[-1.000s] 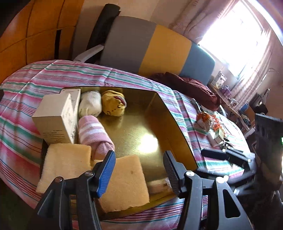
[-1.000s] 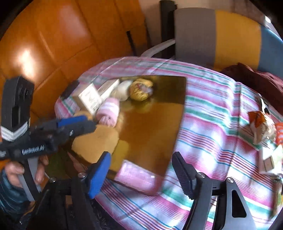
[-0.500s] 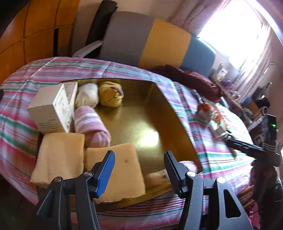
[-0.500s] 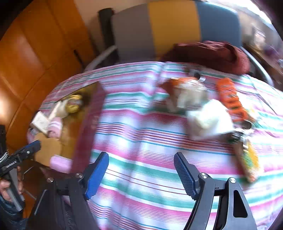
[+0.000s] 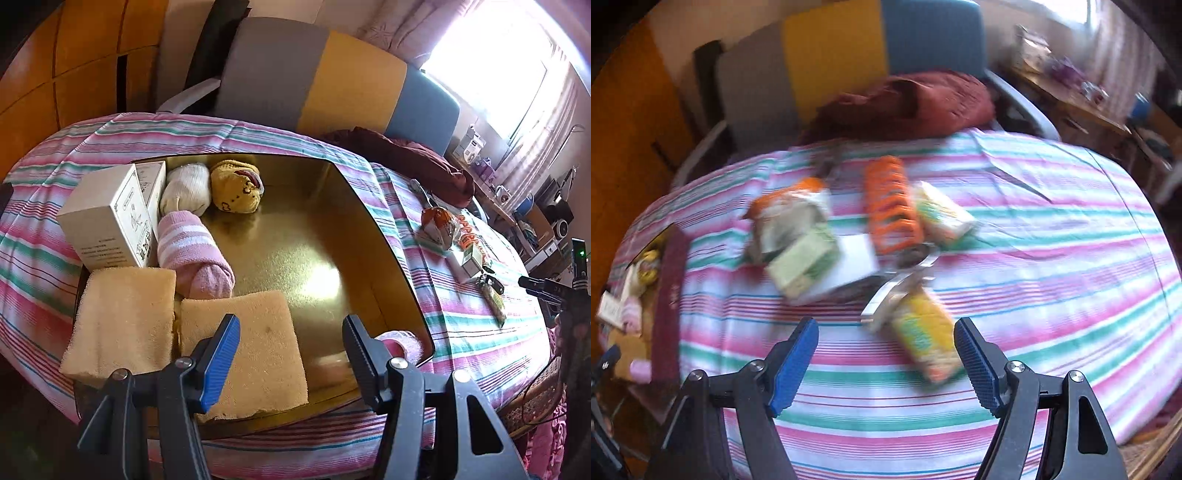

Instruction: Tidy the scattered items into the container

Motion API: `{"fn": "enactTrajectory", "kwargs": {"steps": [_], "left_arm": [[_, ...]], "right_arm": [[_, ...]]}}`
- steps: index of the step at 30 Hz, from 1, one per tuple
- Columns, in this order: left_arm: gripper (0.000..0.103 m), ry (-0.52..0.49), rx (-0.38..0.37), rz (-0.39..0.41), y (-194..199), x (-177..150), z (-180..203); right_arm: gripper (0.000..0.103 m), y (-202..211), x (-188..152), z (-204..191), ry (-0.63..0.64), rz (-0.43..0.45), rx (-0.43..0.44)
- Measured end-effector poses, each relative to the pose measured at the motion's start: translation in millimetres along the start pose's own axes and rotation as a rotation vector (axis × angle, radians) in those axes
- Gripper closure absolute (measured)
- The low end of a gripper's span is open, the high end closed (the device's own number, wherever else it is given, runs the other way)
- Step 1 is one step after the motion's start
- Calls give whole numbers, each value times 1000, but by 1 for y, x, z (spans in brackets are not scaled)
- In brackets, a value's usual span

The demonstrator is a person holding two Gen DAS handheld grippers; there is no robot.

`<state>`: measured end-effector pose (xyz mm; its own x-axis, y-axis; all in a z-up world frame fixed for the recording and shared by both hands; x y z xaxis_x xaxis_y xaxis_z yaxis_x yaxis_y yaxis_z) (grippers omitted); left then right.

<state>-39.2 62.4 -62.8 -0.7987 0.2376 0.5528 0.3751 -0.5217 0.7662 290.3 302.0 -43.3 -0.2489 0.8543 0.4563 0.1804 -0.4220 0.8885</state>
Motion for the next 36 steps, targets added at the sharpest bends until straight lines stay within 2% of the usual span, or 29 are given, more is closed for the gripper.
{"fn": "enactTrajectory", "kwargs": {"steps": [3, 6, 7, 9, 13, 22, 23, 27, 29, 36], "left_arm": [[45, -4, 6, -5, 0, 0, 0], [45, -8, 9, -10, -1, 0, 1], [45, -6, 9, -11, -2, 0, 0], [45, -3, 9, -12, -3, 0, 0], [44, -9, 16, -14, -4, 0, 1], [43, -7, 26, -17, -6, 0, -1], [43, -8, 30, -16, -7, 1, -1], [34, -14, 28, -10, -8, -1, 4], [33, -24, 35, -7, -8, -3, 6], [33, 7, 8, 2, -7, -3, -1]], "right_arm": [[29, -16, 6, 21, -35, -72, -57], [31, -32, 6, 29, -2, -141, -115], [31, -38, 4, 30, 11, -170, -122], [31, -48, 2, 28, 19, -222, -83], [30, -59, 4, 15, 78, -236, -77], [27, -91, 4, 22, 76, -289, -58], [25, -93, 4, 22, 83, -295, -59], [0, -103, 4, 24, 87, -329, -85], [0, -108, 4, 32, 38, -344, -78], [0, -108, 3, 41, 29, -321, -76]]}}
Point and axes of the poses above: each gripper's, at about its wrist camera, not at the fingertips, and y roughly against the way its jaws point, z to its right, x to its top, the point moved 1 cm from there along -y, roughly the way its jaws point, and after that the axes turned 3 degrees about -x, right-handed, at the moved point
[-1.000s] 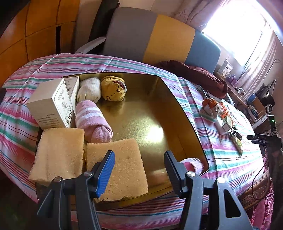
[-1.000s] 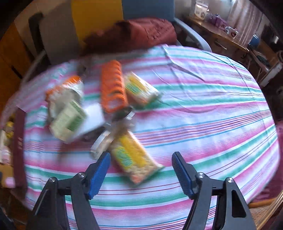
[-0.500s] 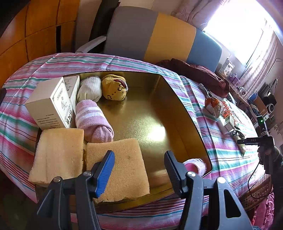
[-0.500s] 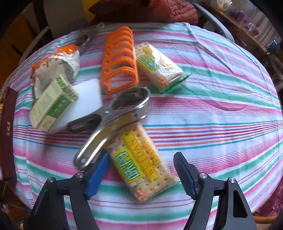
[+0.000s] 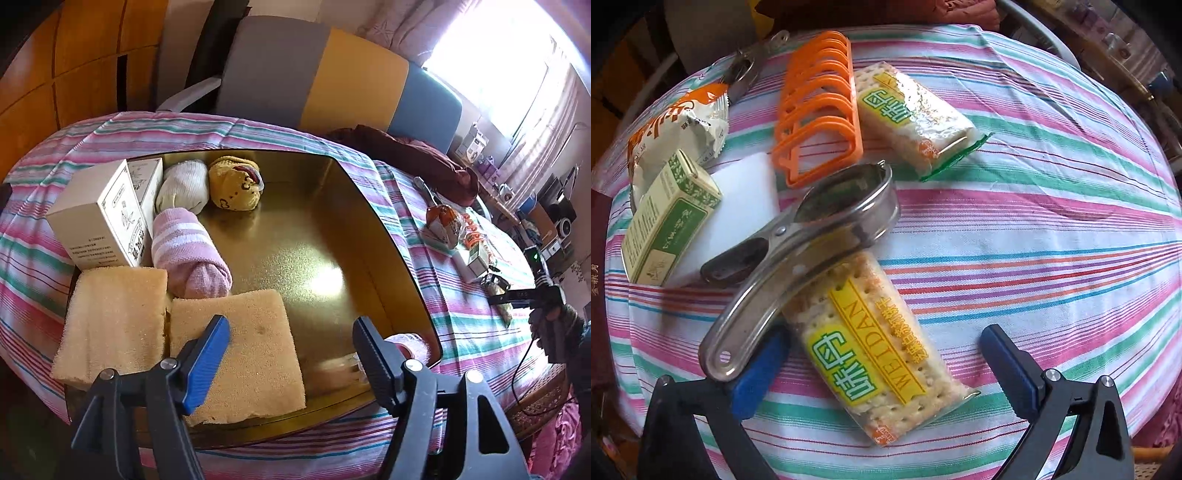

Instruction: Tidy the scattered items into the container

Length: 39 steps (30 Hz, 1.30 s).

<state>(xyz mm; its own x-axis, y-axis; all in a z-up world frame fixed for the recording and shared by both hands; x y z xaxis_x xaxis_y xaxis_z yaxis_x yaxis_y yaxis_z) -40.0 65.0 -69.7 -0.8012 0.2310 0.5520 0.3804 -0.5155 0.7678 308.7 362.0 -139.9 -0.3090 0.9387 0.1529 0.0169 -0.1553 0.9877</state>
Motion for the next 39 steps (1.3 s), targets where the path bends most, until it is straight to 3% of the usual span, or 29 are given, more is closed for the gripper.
{"fn": "enactTrajectory", "kwargs": {"steps": [13, 21, 24, 27, 28, 33, 39], "left_arm": [[30, 32, -9, 9, -3, -1, -2], [26, -30, 38, 0, -3, -1, 11], [27, -19, 27, -9, 0, 3, 13], [29, -22, 5, -1, 8, 10, 21], [29, -35, -2, 8, 11, 13, 26], [29, -179, -73, 32, 17, 34, 75], [30, -376, -206, -52, -25, 49, 161]], "right_arm": [[0, -5, 9, 0, -7, 1, -15], [9, -5, 7, -14, 19, 2, -11], [17, -3, 9, -15, 25, 3, -8], [36, 9, 4, -20, 36, 15, -5], [41, 13, 2, -20, 39, 22, -6], [45, 29, -7, -29, 71, 31, -25], [45, 35, -13, -35, 70, 31, -26]]}}
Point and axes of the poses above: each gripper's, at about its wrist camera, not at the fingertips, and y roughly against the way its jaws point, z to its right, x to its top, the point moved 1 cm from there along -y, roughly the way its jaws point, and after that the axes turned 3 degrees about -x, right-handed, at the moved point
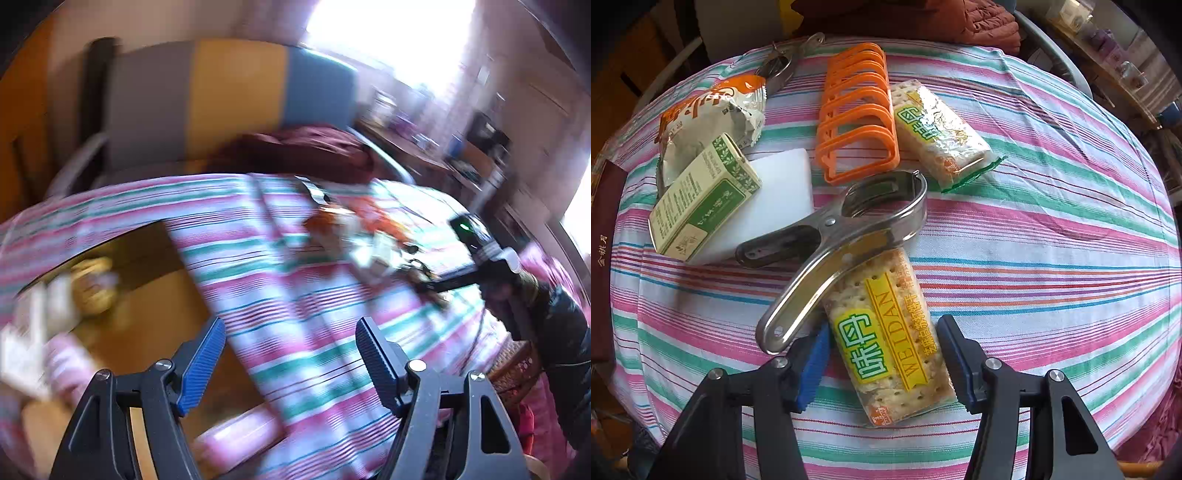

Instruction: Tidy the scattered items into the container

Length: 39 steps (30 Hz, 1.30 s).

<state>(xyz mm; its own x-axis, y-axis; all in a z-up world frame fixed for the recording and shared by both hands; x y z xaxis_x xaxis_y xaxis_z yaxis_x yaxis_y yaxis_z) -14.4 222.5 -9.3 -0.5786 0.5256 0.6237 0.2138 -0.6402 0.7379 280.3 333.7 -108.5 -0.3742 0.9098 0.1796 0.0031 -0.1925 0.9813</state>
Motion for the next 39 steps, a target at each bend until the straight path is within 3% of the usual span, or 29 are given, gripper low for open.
{"fn": "enactTrajectory", "kwargs": {"steps": [5, 10, 18, 22, 26, 31, 39], "left_arm": [[34, -117, -87, -72, -56, 29, 49], [37, -180, -114, -122, -101, 44, 83], [41, -221, -113, -173, -154, 61, 104], [49, -227, -109, -205, -179, 66, 103], [51, -225, -112, -225, -193, 67, 101], [69, -211, -121, -244, -204, 68, 99], [70, -179, -100, -211, -187, 54, 93]], "right_arm": [[45, -8, 0, 5, -9, -5, 14], [43, -3, 2, 10, -12, -10, 30], [42, 2, 1, 13, -16, -15, 37], [42, 1, 3, 16, -15, -16, 38], [42, 0, 4, 17, -21, -16, 36], [43, -1, 4, 17, -22, -15, 35], [44, -4, 5, 20, -23, -7, 35]]}}
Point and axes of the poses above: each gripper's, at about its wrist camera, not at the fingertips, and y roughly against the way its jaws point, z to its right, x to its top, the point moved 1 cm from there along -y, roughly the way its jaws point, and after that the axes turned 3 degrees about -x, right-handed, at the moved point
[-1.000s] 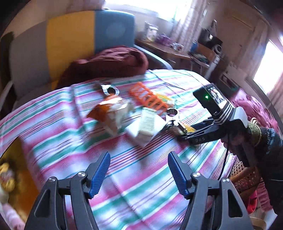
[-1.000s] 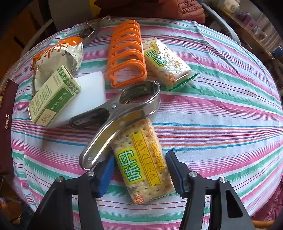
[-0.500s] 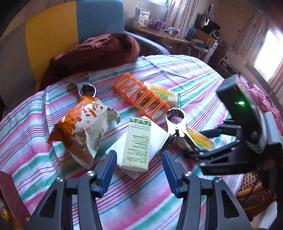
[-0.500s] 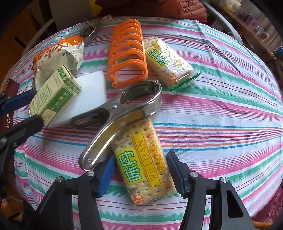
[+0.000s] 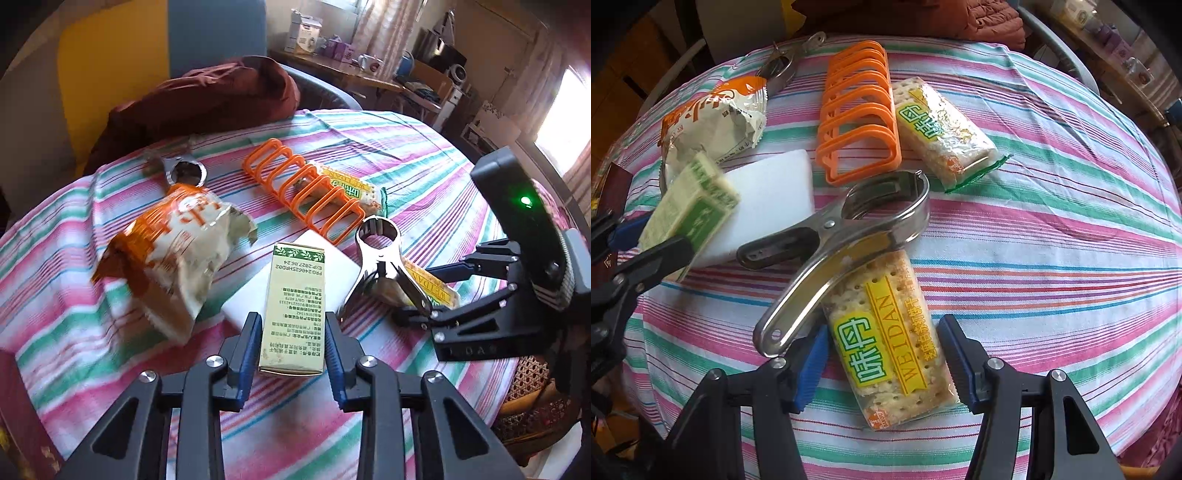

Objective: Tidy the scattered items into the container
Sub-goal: 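Grasp the green-and-white box with the left tool while the right tool grasps the WEIDAN pack, then carry the green-and-white box and WEIDAN pack over the gold tray with both tools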

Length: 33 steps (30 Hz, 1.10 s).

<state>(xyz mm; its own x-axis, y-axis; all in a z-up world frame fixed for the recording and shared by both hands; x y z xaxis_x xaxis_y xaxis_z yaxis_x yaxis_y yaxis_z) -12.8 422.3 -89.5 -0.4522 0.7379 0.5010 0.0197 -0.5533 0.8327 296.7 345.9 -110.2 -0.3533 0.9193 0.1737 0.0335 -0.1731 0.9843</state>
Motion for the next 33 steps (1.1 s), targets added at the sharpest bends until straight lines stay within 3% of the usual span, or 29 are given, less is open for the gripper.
{"fn": "enactTrajectory", "kwargs": {"steps": [6, 12, 23, 28, 33], "left_arm": [[70, 55, 1, 37, 32, -30, -2], [70, 76, -3, 71, 65, -61, -3], [70, 141, -6, 175, 122, -97, -21], [70, 215, 31, 241, 157, -121, -48], [70, 350, 99, 307, 199, -153, -100]], "right_arm": [[50, 4, -3, -4, -6, 7, 4], [53, 11, -12, -14, -26, 3, 61], [53, 30, -49, -78, 11, 15, 183], [53, 38, -65, -112, 35, 37, 266], [53, 27, -71, -140, 76, 53, 347]]}}
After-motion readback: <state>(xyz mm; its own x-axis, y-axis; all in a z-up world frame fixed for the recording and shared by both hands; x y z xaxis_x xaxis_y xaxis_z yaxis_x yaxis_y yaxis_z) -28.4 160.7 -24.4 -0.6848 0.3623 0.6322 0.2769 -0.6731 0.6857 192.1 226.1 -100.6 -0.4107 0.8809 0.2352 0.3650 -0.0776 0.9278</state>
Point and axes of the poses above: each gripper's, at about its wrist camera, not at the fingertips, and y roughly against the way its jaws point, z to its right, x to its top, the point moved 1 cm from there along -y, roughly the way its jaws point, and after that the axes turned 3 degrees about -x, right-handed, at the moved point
